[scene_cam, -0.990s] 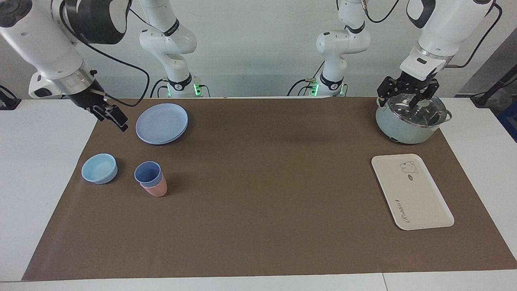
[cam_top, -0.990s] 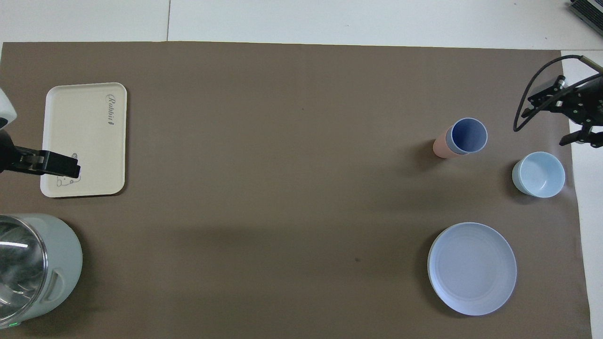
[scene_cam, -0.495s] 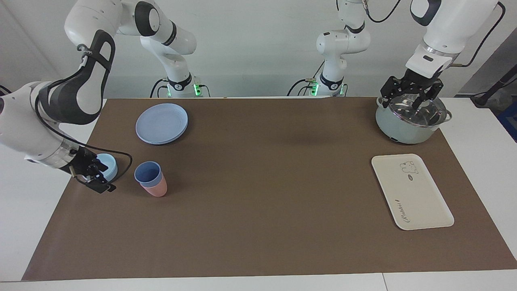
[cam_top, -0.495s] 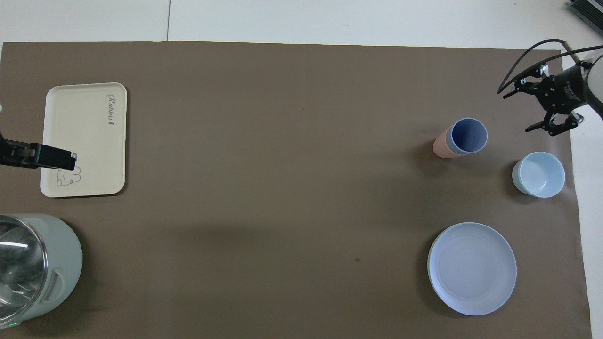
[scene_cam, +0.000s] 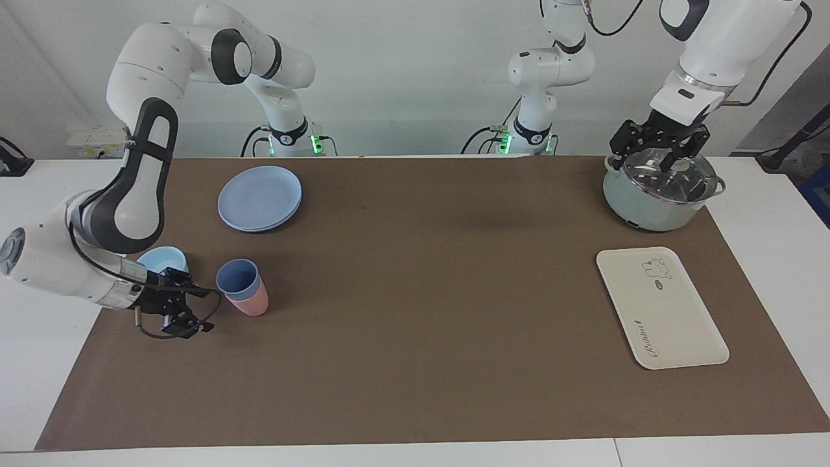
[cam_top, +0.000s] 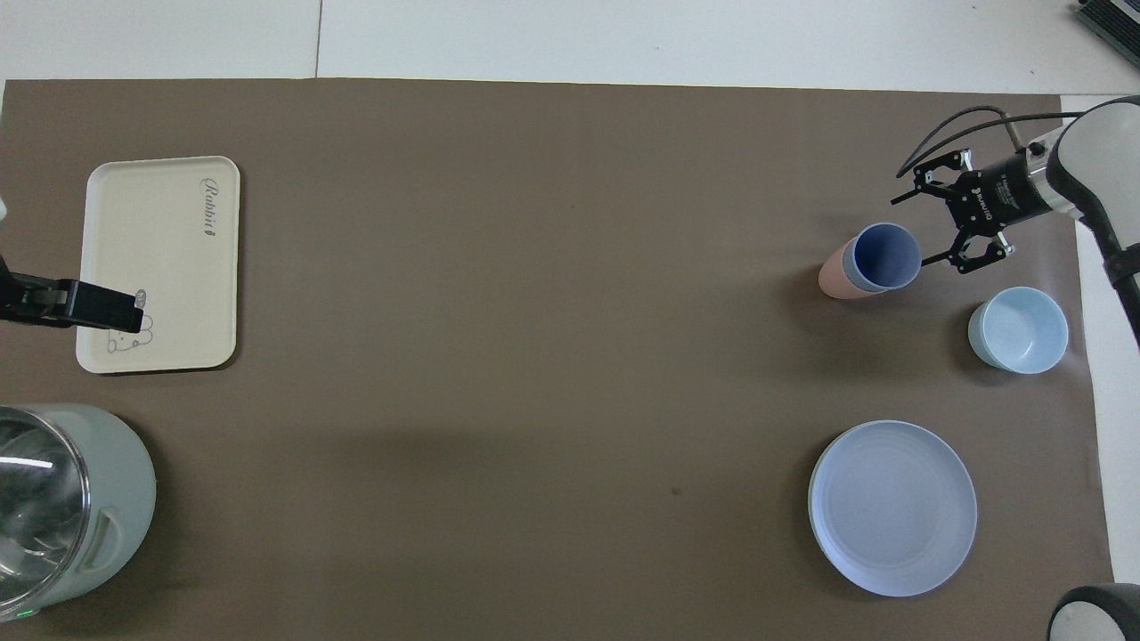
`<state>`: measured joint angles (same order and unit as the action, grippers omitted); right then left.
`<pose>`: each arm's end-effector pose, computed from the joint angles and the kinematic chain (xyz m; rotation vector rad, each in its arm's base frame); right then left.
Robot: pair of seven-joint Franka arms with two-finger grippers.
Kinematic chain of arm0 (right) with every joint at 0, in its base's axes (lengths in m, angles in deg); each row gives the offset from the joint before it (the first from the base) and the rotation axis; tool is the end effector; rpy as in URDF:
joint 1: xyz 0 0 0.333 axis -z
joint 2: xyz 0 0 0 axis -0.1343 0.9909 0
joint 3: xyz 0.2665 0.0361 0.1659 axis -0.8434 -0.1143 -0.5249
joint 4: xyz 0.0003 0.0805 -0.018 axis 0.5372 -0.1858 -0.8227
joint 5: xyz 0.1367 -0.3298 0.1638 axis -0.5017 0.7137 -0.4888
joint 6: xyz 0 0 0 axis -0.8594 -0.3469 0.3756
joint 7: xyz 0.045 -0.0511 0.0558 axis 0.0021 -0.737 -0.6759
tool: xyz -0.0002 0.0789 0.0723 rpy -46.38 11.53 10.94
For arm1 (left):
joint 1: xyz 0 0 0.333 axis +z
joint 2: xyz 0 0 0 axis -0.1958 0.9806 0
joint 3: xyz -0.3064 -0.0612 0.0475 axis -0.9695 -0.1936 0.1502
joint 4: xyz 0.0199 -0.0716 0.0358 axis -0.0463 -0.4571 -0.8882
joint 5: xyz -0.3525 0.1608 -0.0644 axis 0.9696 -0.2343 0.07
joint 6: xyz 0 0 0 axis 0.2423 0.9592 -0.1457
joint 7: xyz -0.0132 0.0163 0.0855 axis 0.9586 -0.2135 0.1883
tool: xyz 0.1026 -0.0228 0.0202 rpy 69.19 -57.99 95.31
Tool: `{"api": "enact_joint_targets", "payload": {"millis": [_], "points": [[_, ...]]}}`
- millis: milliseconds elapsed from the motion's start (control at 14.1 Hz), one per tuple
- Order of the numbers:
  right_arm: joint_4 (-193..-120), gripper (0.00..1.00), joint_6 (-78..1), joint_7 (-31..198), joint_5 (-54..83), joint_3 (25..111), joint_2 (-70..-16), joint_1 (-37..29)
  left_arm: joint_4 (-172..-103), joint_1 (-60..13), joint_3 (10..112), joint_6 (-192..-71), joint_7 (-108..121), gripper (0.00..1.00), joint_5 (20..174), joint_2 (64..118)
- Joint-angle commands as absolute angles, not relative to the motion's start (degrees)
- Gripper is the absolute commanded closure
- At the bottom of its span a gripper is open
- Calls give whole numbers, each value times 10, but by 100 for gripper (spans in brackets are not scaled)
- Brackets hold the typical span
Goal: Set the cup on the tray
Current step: 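Move the right gripper over the blue cup and lower it, then grasp the blue cup with the right gripper and lift it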
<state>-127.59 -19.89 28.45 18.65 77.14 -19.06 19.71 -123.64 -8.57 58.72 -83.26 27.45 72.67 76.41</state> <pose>0.6998 -0.1261 0.3292 -2.2938 1.5420 0.5158 0.5263 -0.0277 0.6236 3.1178 -0.2222 -0.0180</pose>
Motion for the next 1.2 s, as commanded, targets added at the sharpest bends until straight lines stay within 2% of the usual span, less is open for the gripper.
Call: {"api": "enact_joint_targets", "payload": {"millis": [0, 283, 636, 707, 778, 848, 919, 1131], "points": [[-1351, 5, -227, 275, 147, 765, -211, 197, -1245, -77, 586, -826, 273, 0, 729, 755], [-1432, 5, -234, 290, 108, 765, -245, 198, -1245, -79, 585, -826, 273, 0, 729, 755], [-1439, 6, -225, 291, 73, 762, -250, 197, -1245, -78, 585, -826, 273, 0, 729, 755], [-1447, 10, -231, 292, 70, 760, -252, 197, -1245, -78, 586, -825, 273, 0, 729, 755], [-1452, 29, -233, 292, 56, 760, -255, 195, -1245, -78, 585, -826, 273, 0, 729, 755], [-1462, 80, -231, 292, 33, 760, -259, 195, -1245, -78, 586, -827, 273, 0, 729, 755], [-1471, 100, -232, 292, 9, 760, -263, 194, -1245, -77, 586, -826, 273, 0, 730, 755], [-1478, 100, -235, 282, -27, 760, -274, 151, -1245, -78, 585, -826, 273, 0, 729, 755]]}}
